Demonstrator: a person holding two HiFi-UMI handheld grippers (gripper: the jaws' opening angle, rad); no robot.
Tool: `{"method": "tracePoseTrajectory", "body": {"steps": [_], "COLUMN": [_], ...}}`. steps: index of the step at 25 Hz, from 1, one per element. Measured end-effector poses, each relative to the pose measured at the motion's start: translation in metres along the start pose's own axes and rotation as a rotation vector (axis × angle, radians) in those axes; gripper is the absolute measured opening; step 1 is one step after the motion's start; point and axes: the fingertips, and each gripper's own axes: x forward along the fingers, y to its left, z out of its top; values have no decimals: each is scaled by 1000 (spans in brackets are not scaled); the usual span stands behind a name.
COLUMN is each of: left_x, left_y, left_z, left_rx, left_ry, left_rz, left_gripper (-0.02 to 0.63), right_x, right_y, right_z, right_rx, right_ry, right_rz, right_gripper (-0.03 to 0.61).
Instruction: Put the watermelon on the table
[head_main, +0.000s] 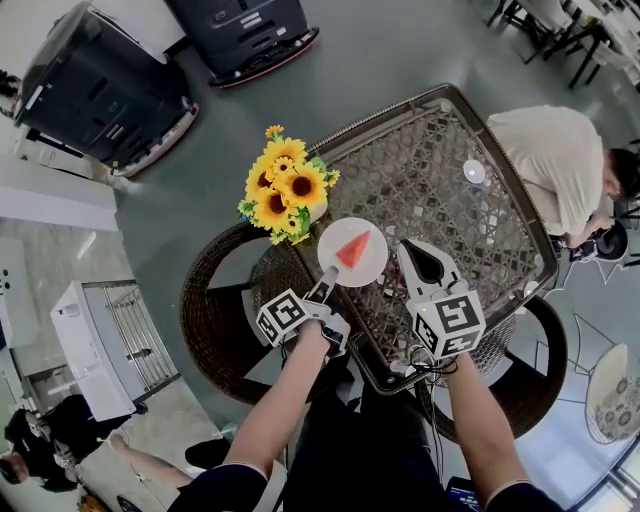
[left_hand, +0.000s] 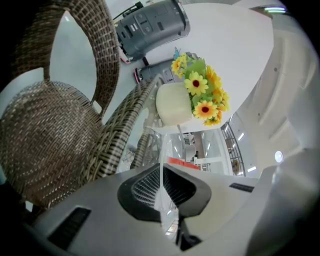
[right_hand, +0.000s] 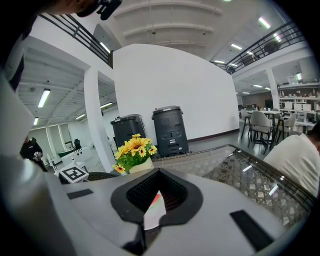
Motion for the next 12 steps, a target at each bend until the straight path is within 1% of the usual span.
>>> {"method": "tracePoseTrajectory", "body": {"steps": [5,12], "left_x": [0,0], "left_y": [0,2], "left_z": [0,0], "left_rx": [23,93], "left_ry": [-5,12], "left_rz": [30,120], "left_gripper": [14,15], "right_x": [-2,-3], "right_y": [0,0], "right_z": [1,6], "right_rx": [1,3], "right_ry": [-1,-12], "right_rz": [1,2], "right_gripper": [2,3]}}
